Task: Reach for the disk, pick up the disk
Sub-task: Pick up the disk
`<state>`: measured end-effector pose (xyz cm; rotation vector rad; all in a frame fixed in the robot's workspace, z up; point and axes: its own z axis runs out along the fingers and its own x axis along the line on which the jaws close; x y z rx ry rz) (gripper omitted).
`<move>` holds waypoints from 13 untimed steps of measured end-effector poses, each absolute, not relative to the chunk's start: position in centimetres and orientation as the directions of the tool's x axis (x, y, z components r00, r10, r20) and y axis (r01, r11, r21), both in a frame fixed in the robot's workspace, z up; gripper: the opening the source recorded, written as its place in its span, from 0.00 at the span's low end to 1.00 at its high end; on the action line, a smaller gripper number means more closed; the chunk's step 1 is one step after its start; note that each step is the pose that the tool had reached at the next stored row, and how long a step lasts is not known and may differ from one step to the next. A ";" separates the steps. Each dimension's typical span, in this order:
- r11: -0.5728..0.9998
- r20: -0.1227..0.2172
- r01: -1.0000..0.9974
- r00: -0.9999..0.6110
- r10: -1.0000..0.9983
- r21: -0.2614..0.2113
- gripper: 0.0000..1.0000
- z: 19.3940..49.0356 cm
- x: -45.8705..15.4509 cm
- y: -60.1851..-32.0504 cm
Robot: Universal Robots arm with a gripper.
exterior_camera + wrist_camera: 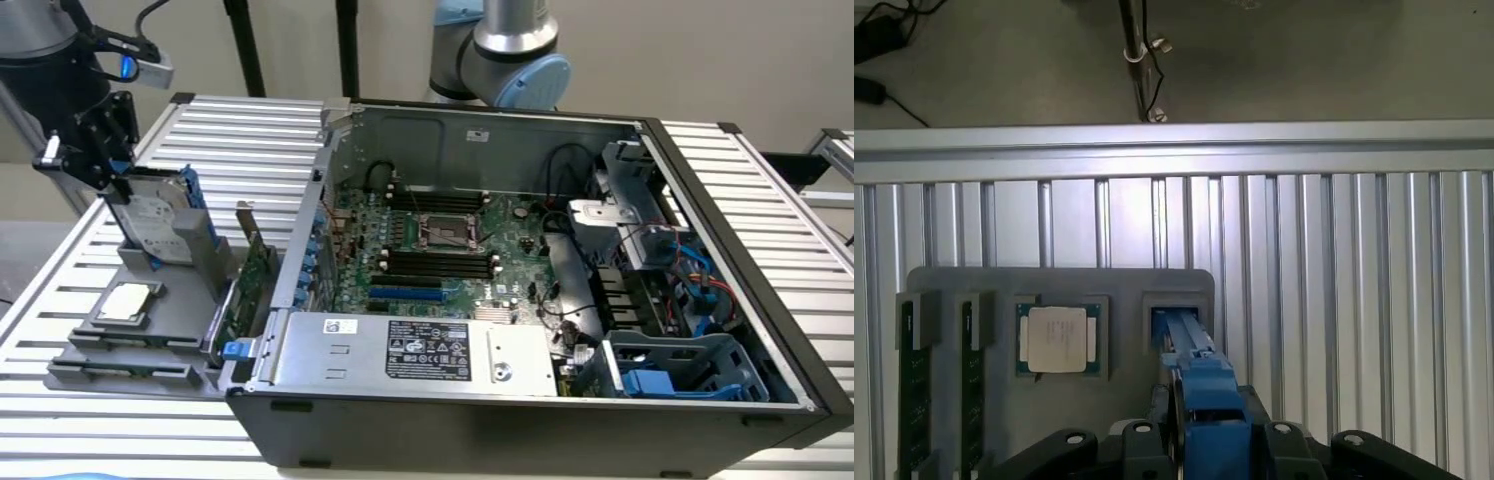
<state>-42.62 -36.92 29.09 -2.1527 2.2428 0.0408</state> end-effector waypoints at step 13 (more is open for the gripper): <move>0.042 -0.043 -0.999 -0.042 -0.998 -0.003 0.33 29.1 -42.6 -37.3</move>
